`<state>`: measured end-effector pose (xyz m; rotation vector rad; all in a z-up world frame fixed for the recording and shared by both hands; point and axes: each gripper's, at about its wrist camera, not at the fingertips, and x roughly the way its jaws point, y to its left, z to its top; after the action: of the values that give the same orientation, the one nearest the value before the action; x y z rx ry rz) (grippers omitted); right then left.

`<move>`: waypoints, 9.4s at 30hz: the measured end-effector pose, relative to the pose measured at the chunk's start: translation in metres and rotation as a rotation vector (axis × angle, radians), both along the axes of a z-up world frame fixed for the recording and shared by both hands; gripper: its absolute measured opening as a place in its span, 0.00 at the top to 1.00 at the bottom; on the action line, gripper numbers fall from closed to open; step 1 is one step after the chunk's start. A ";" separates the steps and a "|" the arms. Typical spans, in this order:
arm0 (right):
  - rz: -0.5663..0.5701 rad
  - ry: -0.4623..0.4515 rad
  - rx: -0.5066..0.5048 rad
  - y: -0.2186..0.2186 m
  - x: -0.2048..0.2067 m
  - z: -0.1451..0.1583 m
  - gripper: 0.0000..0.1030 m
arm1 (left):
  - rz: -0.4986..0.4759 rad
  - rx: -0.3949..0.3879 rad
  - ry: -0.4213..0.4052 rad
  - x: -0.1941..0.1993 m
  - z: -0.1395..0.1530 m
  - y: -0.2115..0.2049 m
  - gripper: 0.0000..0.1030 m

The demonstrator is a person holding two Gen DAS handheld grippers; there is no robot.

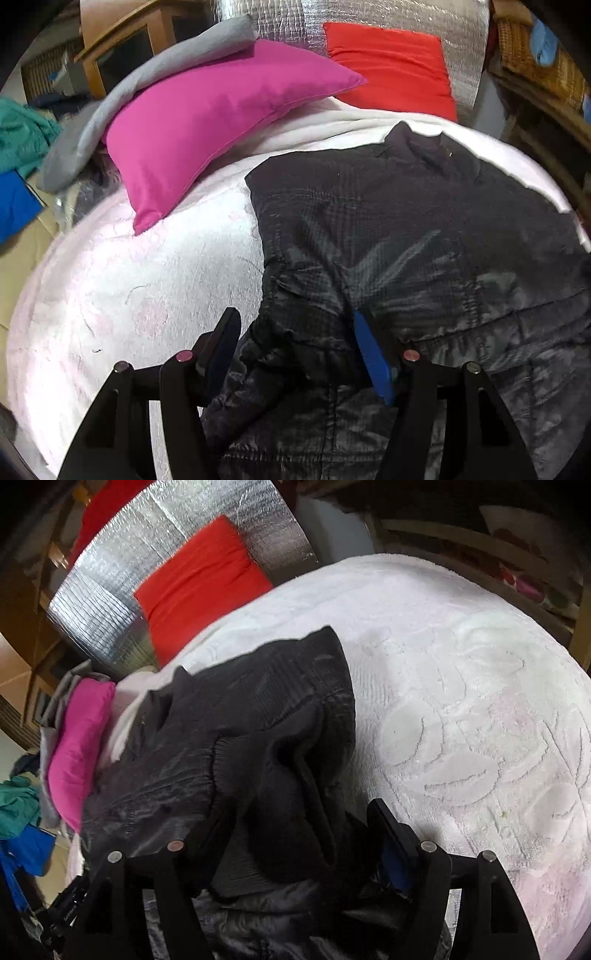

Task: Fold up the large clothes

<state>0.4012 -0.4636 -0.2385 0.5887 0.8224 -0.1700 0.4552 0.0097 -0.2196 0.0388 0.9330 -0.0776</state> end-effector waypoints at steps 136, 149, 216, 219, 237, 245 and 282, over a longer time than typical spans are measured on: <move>-0.142 -0.076 0.559 0.038 -0.041 -0.052 0.51 | 0.192 -0.714 0.275 -0.029 -0.039 0.009 0.45; -0.106 -0.039 0.389 0.050 -0.027 -0.039 0.79 | 0.127 -0.451 0.152 -0.020 -0.027 -0.011 0.54; 0.042 0.023 0.105 0.037 -0.299 -0.022 0.34 | 0.071 0.102 -0.061 -0.283 -0.022 0.069 0.34; 0.064 0.074 0.055 0.050 -0.302 -0.031 0.34 | 0.090 0.103 -0.025 -0.298 -0.029 0.081 0.34; 0.167 0.095 -0.112 0.076 -0.301 -0.045 0.54 | 0.083 -0.210 0.075 -0.307 -0.050 0.120 0.38; 0.146 0.128 -0.054 0.064 -0.295 -0.055 0.47 | 0.042 -0.242 0.109 -0.297 -0.058 0.112 0.38; 0.140 0.177 -0.010 0.084 -0.293 -0.047 0.35 | -0.092 -0.237 0.078 -0.299 -0.055 0.099 0.59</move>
<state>0.1087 -0.3797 -0.2854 0.5090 1.0309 -0.0989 0.1566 0.1086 -0.2743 -0.1417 0.9945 -0.2763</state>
